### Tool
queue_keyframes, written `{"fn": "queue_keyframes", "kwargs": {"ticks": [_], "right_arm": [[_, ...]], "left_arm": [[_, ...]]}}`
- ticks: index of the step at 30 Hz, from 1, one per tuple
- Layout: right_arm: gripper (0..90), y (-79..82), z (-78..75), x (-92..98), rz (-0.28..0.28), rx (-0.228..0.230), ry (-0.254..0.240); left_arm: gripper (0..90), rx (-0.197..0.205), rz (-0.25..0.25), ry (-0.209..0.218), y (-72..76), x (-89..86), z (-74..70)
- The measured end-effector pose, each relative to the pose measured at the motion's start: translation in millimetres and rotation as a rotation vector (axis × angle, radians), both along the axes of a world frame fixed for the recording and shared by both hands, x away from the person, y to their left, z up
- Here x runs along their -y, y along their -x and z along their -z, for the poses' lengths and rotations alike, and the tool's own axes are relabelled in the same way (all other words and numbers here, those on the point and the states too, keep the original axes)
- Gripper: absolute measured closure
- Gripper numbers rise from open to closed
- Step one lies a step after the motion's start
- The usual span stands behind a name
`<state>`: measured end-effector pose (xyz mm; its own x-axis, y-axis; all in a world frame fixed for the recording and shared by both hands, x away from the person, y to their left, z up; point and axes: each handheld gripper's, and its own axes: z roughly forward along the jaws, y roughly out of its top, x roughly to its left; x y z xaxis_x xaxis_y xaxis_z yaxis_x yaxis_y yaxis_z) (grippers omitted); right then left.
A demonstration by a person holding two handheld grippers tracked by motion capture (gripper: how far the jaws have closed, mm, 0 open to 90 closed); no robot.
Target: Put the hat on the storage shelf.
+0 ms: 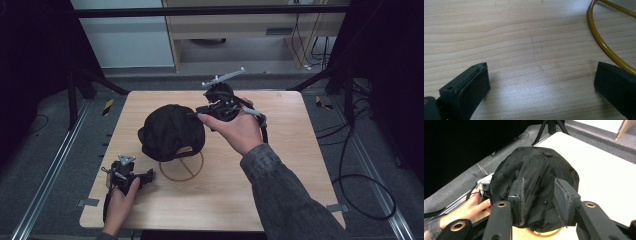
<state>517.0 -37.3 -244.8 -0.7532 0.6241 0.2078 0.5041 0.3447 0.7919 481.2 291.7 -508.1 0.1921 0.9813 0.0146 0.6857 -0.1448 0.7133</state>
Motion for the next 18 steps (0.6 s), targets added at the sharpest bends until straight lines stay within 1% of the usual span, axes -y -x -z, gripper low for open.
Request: {"fn": "queue_keyframes", "kwargs": {"ticks": [5,17,18], "right_arm": [[61.1,1.7,-2.9,4.4,0.003,0.005,-0.009],[61.2,9.5,-12.2,22.6,0.012,0.027,-0.019],[61.1,10.1,-13.0,26.2,0.013,0.033,-0.022]], "left_arm": [[0.0,0.0,0.0,0.0,0.0,0.0,0.0],[0.0,0.0,0.0,0.0,0.0,0.0,0.0],[0.0,0.0,0.0,0.0,0.0,0.0,0.0]]}}
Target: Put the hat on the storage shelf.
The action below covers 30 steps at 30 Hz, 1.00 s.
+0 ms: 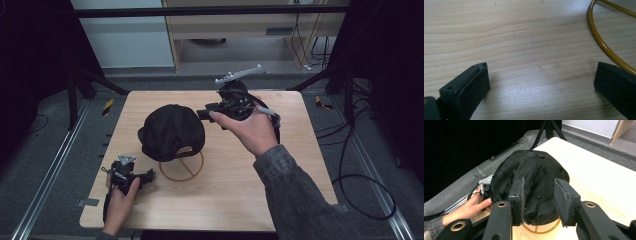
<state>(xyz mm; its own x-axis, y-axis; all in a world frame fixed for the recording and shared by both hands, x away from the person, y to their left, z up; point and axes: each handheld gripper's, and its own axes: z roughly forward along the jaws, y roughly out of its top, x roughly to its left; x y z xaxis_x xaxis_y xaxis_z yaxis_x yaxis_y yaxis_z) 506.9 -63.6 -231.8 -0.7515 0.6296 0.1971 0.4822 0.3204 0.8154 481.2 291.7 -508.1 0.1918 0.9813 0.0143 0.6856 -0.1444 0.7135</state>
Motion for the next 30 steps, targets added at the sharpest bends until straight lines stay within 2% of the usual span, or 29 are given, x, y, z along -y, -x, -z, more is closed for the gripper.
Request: {"fn": "queue_keyframes", "kwargs": {"ticks": [11,24,30], "right_arm": [[54.2,4.7,-2.3,16.6,0.024,0.005,-0.016],[37.6,11.4,-4.2,42.2,0.082,0.035,-0.024],[29.0,14.7,-3.7,53.2,0.108,0.066,-0.02]], "left_arm": [[0.0,0.0,0.0,0.0,0.0,0.0,0.0],[0.0,0.001,0.0,0.0,0.0,0.0,0.1],[0.0,0.002,0.0,0.0,0.1,0.2,0.1]]}}
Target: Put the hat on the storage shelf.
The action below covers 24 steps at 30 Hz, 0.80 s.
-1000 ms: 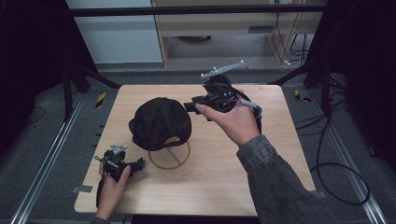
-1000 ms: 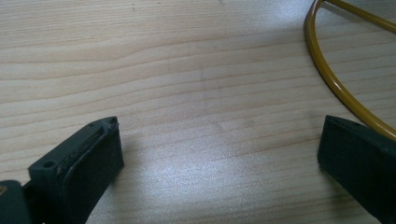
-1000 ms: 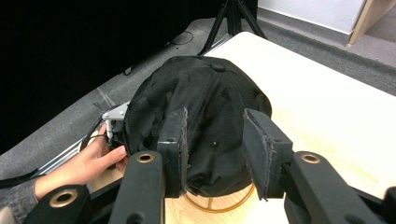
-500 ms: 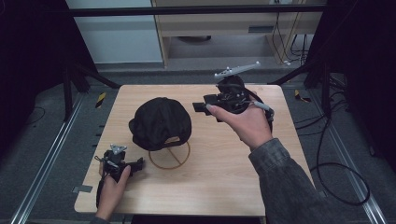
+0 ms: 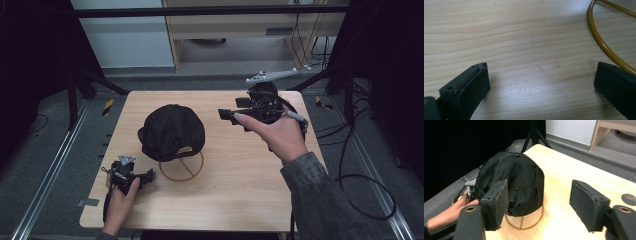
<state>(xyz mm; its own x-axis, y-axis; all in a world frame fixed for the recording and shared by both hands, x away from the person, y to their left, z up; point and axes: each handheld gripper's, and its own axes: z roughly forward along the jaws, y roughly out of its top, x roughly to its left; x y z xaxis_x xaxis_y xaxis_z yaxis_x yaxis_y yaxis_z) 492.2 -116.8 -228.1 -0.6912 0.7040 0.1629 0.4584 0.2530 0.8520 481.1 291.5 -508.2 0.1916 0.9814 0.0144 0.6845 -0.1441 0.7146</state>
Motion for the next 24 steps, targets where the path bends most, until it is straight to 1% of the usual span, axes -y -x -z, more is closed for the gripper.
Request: {"fn": "queue_keyframes", "kwargs": {"ticks": [2,3,6,7,8,16,24], "right_arm": [[24.1,1.8,0.6,4.8,0.018,0.01,0.008],[24.1,1.8,0.6,4.8,0.018,0.01,0.008],[17.9,2.6,1.2,11.6,0.042,0.023,0.018],[17.9,2.6,1.2,11.6,0.042,0.023,0.018],[15.1,3.2,1.6,15.1,0.055,0.031,0.021],[9.3,4.9,6.5,28.4,0.085,0.054,0.024],[7.3,7.7,12.1,40.7,0.099,0.075,0.032]], "left_arm": [[0.0,0.0,0.0,0.0,0.1,0.1,0.0],[0.0,0.0,0.0,0.0,0.1,0.1,0.0],[0.0,0.0,0.0,0.0,0.1,0.2,0.0],[0.0,0.0,0.0,0.0,0.1,0.2,0.0],[0.0,0.0,0.0,0.0,0.1,0.2,0.0],[0.0,0.001,0.0,0.001,0.1,0.2,0.1],[0.0,0.001,-0.001,0.001,0.1,0.2,0.0]]}}
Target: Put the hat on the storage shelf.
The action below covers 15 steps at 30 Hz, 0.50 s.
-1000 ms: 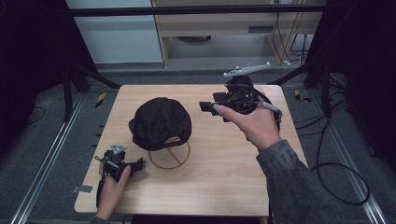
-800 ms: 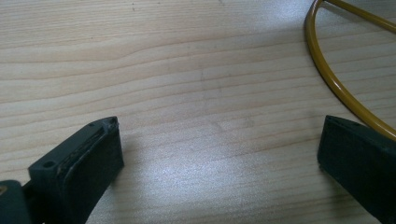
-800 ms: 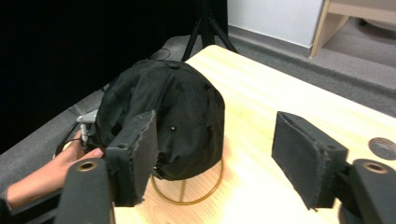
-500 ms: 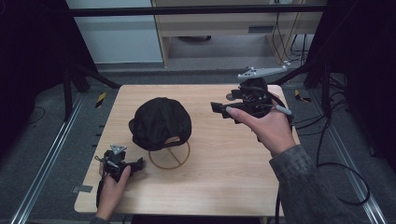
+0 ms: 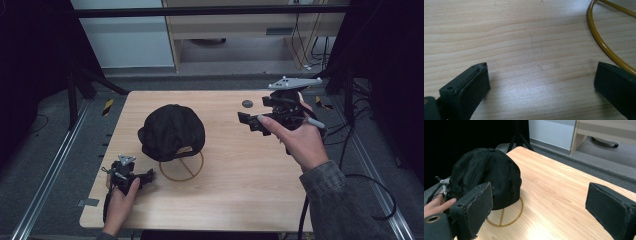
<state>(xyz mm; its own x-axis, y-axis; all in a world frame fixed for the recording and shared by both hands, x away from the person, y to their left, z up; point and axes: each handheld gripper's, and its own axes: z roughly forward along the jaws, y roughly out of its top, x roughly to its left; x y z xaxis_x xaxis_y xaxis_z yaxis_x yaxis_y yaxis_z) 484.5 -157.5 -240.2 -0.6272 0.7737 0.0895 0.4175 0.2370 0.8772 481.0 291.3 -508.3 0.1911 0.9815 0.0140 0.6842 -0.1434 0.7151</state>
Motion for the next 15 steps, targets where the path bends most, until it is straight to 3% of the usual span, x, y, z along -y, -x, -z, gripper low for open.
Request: {"fn": "queue_keyframes", "kwargs": {"ticks": [15], "right_arm": [[6.4,4.5,20.6,29.3,0.043,-0.009,-0.006]], "left_arm": [[0.0,-0.002,0.001,-0.005,0.2,-0.1,-0.2]]}}
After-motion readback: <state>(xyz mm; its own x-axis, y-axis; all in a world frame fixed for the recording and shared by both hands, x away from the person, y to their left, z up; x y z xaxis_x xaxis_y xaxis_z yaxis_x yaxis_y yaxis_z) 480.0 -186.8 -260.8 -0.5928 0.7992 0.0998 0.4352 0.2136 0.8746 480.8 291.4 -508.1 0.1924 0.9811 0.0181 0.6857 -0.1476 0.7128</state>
